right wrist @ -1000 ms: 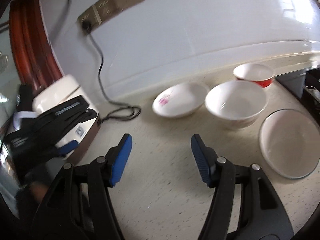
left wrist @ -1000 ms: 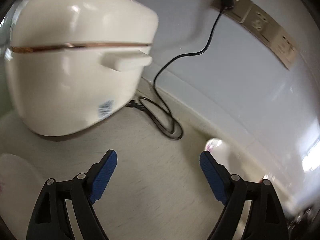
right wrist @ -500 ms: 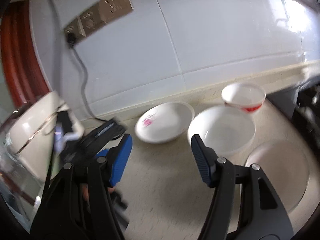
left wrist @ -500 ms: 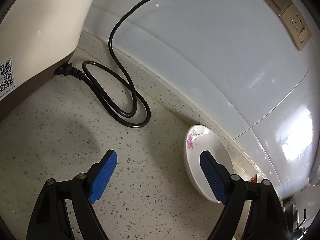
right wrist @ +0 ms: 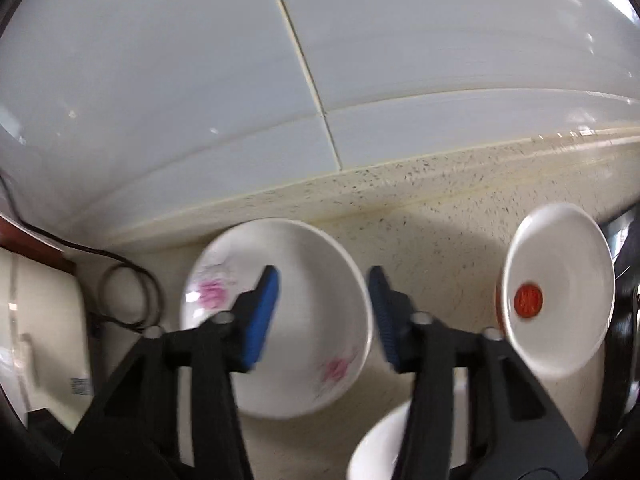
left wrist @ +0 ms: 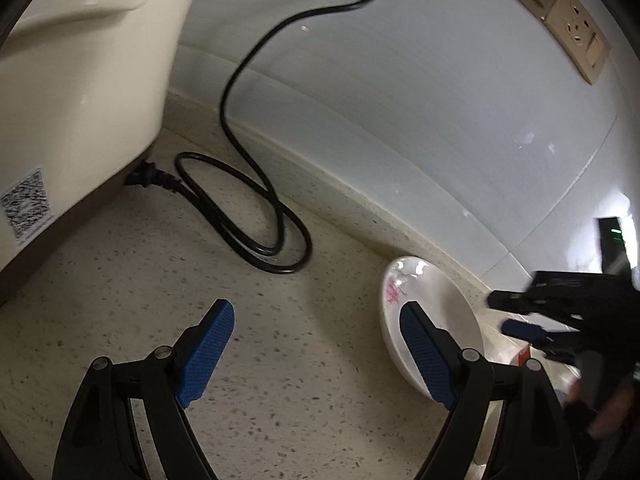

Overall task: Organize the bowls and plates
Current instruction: 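Grasp a pink-flower plate rim with the right tool while the left tool grasps a shallow dish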

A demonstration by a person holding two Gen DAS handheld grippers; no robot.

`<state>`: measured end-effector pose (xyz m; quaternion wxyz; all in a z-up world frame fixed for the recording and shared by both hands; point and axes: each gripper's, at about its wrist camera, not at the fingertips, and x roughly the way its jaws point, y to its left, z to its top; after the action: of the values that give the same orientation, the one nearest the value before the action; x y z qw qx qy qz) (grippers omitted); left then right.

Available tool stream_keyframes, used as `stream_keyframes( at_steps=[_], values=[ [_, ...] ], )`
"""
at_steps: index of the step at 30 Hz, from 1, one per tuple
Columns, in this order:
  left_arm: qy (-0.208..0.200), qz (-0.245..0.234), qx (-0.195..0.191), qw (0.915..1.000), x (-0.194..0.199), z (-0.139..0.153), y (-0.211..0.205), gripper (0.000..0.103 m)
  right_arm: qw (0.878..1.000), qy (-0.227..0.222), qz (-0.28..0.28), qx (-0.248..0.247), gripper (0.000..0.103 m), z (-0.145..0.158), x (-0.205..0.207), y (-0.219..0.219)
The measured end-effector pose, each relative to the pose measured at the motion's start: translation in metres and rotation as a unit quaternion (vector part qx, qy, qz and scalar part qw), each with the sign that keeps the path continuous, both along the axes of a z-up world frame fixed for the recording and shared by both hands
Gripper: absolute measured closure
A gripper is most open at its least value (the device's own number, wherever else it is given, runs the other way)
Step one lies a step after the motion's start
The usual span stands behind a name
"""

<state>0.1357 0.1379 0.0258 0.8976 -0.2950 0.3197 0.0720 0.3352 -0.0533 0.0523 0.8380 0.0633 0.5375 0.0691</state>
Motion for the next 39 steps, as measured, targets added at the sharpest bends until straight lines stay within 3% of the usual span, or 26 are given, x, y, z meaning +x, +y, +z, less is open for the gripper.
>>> stream_keyframes(
  at_steps=[5, 7, 9, 10, 12, 15, 17, 23, 27, 28, 30, 31, 32, 39],
  values=[
    [0.011, -0.004, 0.004, 0.9999, 0.003, -0.001, -0.001, 0.017, 0.999, 0.033, 0.027, -0.029, 0.060, -0.019, 0.016, 0.011],
    [0.020, -0.005, 0.009, 0.9997, 0.004, -0.002, 0.000, 0.017, 0.996, 0.033, 0.044, -0.071, 0.068, -0.023, 0.014, 0.022],
    [0.036, 0.002, 0.029, 0.9989, 0.009, -0.004, 0.003, 0.017, 0.991, 0.020, 0.067, -0.113, 0.086, -0.023, 0.004, 0.034],
    [0.044, 0.001, 0.037, 0.9983, 0.010, -0.004, 0.004, 0.018, 0.989, 0.016, 0.079, -0.123, 0.088, -0.024, -0.003, 0.038],
    [0.061, -0.003, 0.048, 0.9970, 0.012, -0.007, 0.007, 0.020, 0.986, 0.008, 0.100, -0.132, 0.090, -0.024, -0.020, 0.044],
    [0.079, 0.000, 0.070, 0.9944, 0.014, -0.008, 0.011, 0.033, 0.980, -0.016, 0.128, -0.152, 0.090, -0.024, -0.053, 0.055],
    [0.078, -0.002, 0.066, 0.9947, 0.014, -0.009, 0.015, 0.036, 0.980, -0.027, 0.138, -0.141, 0.089, -0.025, -0.076, 0.060],
    [0.078, 0.005, 0.045, 0.9959, 0.013, -0.016, 0.033, 0.037, 0.990, -0.034, 0.126, -0.048, 0.089, -0.024, -0.126, 0.054],
    [0.080, 0.002, 0.058, 0.9951, 0.013, -0.017, 0.035, 0.037, 0.994, -0.038, 0.099, -0.021, 0.082, -0.029, -0.121, 0.043],
    [0.083, 0.000, 0.067, 0.9943, 0.014, -0.017, 0.033, 0.037, 0.995, -0.036, 0.089, 0.007, 0.080, -0.033, -0.121, 0.039],
    [0.100, -0.008, 0.094, 0.9905, 0.017, -0.016, 0.025, 0.051, 0.996, -0.041, 0.074, 0.035, 0.085, -0.040, -0.119, 0.035],
    [0.102, -0.019, 0.097, 0.9898, 0.018, -0.016, 0.021, 0.078, 0.995, -0.052, 0.069, 0.039, 0.086, -0.038, -0.121, 0.033],
    [0.094, -0.034, 0.078, 0.9920, 0.018, -0.018, 0.020, 0.088, 0.995, -0.063, 0.068, 0.040, 0.088, -0.038, -0.128, 0.030],
    [0.106, -0.099, 0.098, 0.9846, 0.014, -0.013, 0.002, 0.088, 0.992, -0.115, 0.023, 0.049, 0.085, -0.031, -0.197, -0.002]
  ],
)
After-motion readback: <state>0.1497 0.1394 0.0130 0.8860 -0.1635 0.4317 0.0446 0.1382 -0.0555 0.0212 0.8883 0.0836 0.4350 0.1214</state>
